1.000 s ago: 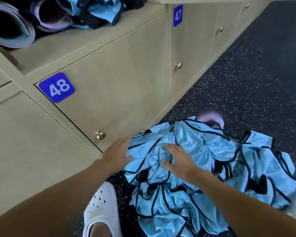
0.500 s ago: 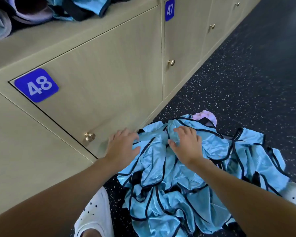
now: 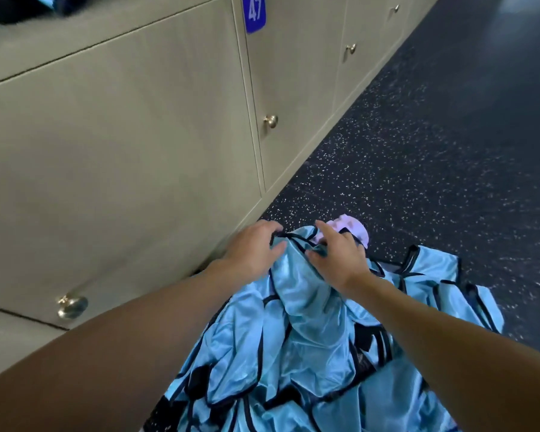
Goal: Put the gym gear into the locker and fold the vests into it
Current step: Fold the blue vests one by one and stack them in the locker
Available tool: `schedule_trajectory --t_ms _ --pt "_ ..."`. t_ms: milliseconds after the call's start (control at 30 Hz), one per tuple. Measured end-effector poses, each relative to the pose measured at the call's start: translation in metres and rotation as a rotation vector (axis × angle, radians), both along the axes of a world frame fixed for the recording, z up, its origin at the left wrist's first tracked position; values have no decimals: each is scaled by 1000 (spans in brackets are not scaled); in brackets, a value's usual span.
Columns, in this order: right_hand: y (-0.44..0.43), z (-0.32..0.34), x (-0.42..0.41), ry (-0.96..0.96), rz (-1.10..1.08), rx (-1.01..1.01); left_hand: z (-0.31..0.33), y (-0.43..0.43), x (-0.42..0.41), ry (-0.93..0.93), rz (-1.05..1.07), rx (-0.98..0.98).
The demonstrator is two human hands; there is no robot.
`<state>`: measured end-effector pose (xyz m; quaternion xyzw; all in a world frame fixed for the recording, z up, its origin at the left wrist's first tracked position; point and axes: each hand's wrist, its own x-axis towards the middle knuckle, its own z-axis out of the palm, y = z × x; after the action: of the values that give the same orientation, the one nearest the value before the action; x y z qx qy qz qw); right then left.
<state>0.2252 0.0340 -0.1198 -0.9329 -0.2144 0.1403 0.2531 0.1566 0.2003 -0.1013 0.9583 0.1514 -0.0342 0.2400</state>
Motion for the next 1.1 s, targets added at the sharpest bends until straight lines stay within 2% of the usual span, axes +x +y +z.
schedule_trajectory --t_ms 100,200,367,467,600,767,867,1000,1100 --pt "0 -1 5 -59 17 -28 -7 5 13 62 -45 -68" --pt "-3 -1 9 -32 4 15 -9 10 18 99 -61 -125" --pt "-11 19 13 92 -58 370 7 3 23 33 -82 -249" --pt "-18 43 18 123 -21 470 33 -8 26 -83 -152 -241" --pt "-30 92 19 142 63 559 80 -24 28 -167 -262 -236" --pt "-48 163 6 112 111 569 151 -38 9 -235 -216 -270" --pt "-60 212 -9 97 133 557 206 -41 -10 -340 -218 -202" --pt "-76 277 -40 236 197 545 282 -48 -44 -444 -247 -85" --pt "-78 319 -71 210 297 561 330 -58 -73 -530 -256 -34"
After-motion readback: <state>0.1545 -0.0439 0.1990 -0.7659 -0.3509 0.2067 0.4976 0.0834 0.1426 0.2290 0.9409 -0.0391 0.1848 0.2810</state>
